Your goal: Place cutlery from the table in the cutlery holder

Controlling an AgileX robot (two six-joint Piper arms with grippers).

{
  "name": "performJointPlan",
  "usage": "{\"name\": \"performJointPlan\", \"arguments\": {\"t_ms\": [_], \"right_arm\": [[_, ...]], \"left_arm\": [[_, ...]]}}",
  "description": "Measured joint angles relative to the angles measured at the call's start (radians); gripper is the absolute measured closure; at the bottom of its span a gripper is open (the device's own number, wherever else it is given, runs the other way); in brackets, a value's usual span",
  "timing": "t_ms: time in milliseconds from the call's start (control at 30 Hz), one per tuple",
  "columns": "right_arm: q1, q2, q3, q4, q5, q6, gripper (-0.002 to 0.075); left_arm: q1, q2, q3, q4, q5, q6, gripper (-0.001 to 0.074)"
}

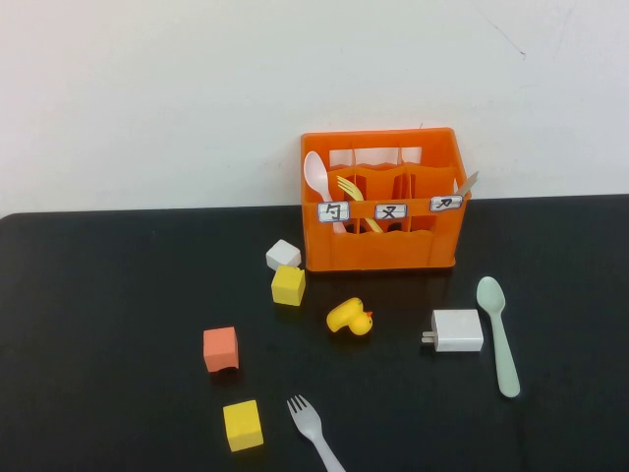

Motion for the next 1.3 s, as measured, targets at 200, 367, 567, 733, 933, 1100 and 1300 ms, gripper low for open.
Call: {"name": "performJointPlan", "arguments": {"t_ms": [200,367,567,733,933,1100,1300], "right_arm": [[0.000,0.000,0.000,0.000,-0.015,0.000,0.0728],[0.000,0.000,0.000,0.019,-0.015,-0.037,0.0728],[0.000,0.000,-0.054,0.022,0.104,-0.045,0.0728],[0.000,0.000,-0.226,0.022,0.382,-0.087,0.0728],[0.000,0.137,-0.406,0.032,0.658,-0.146,0.0728],[0.000,0.334,-0.522,0.136,0.801,-0.259,0.0728],[0.000,0.647,-0.636,0.291,0.936,-0.471,0.0728]], "left_arm": [[0.000,-0.004,0.000,0.000,-0.108,-0.060,0.0736],[0.000,-0.004,0.000,-0.005,-0.159,-0.106,0.0736],[0.000,-0.006,-0.040,-0.011,-0.035,-0.207,0.0736],[0.000,0.009,-0.243,-0.090,0.388,-0.246,0.0736],[0.000,0.175,-0.354,-0.071,0.603,-0.242,0.0736],[0.000,0.388,-0.404,-0.063,0.776,-0.221,0.0736],[0.000,0.573,-0.419,-0.108,0.858,-0.207,0.0736]]}}
